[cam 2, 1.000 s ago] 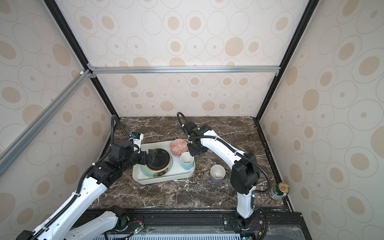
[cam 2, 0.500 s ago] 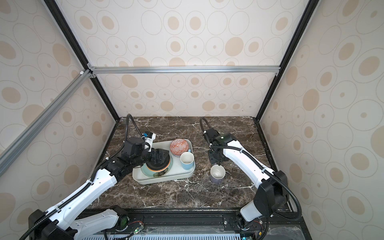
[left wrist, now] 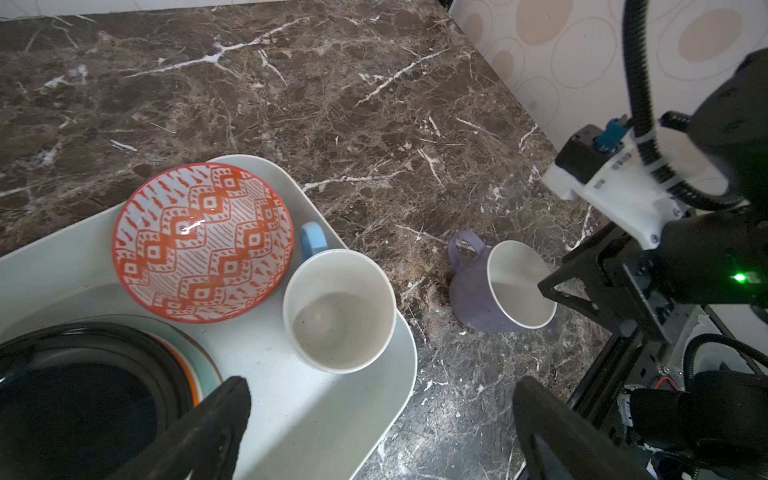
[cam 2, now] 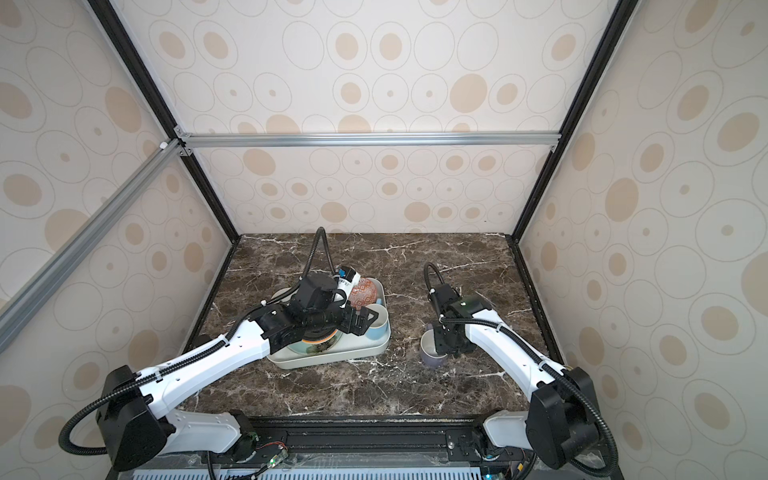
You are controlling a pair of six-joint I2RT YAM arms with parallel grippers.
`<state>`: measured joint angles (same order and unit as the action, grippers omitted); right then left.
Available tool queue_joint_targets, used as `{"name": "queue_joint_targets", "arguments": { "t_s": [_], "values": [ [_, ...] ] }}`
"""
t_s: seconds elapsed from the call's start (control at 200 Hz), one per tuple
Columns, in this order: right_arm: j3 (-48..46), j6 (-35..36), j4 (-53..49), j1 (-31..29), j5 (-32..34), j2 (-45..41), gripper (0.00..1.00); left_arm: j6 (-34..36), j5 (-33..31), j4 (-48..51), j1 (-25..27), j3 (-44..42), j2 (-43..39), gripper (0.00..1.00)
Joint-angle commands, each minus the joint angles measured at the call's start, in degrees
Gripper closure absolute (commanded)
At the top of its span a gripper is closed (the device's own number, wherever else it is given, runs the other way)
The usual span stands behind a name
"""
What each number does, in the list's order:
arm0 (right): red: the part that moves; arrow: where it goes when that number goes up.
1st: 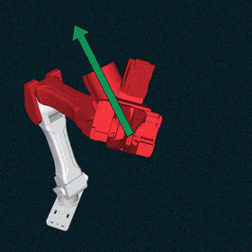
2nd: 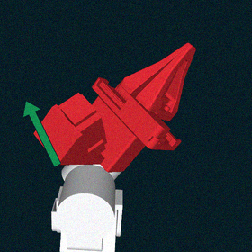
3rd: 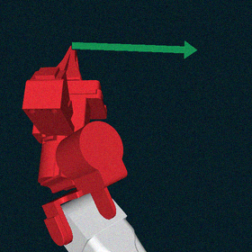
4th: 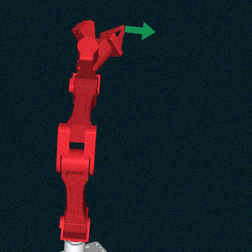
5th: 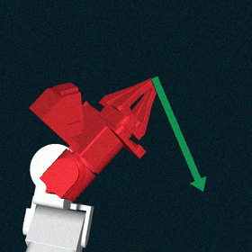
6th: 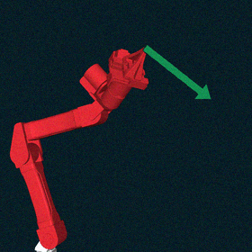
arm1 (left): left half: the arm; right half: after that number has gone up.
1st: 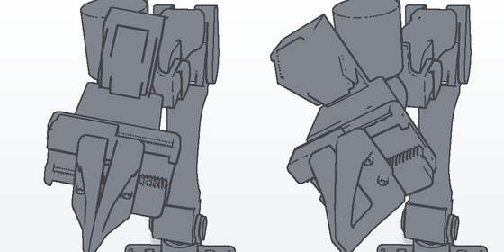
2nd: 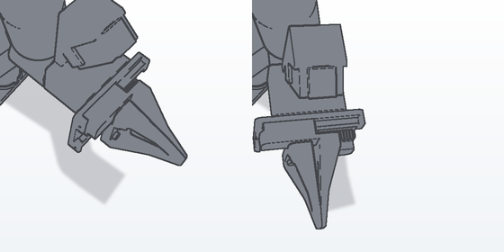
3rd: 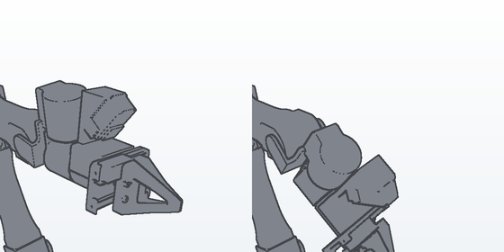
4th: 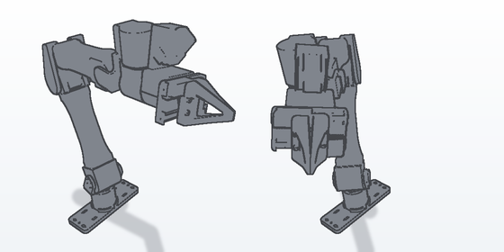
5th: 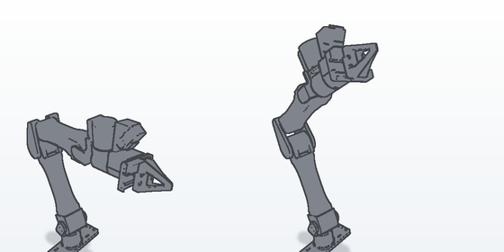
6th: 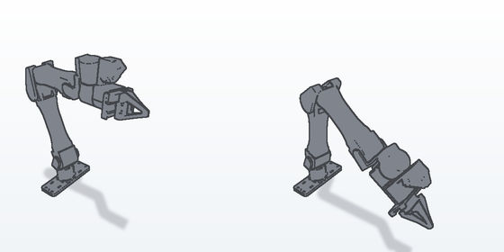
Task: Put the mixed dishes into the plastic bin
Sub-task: 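Move the right gripper to the lavender mug and grip its rim, then lift the lavender mug and carry it over the bin beside the blue mug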
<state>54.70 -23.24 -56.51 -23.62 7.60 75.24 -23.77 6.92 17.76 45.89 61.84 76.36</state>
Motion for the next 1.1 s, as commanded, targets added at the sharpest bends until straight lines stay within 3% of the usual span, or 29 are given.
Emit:
{"name": "queue_joint_targets", "arguments": {
  "t_s": [0.0,0.39,0.58,1.095],
  "values": [
    [-0.9,-0.49,3.01,0.5,-1.22,0.96,0.52,0.02,-2.34,1.36,1.03,3.31,0.35,0.01],
    [-0.4,1.14,7.06,1.98,-2.76,7.7,0.73,2.82,-7.63,6.04,1.13,6.56,1.08,0.01],
    [0.71,1.49,6.55,2.87,-2.54,8.65,0.89,4.6,-10.73,8.31,0.86,8.24,1.11,0.01],
    [13.19,2.92,-2.98,2.88,0.39,3.96,0.93,6.03,-11.89,9.85,-5.46,4.23,-6.87,0.01]
  ]
}}
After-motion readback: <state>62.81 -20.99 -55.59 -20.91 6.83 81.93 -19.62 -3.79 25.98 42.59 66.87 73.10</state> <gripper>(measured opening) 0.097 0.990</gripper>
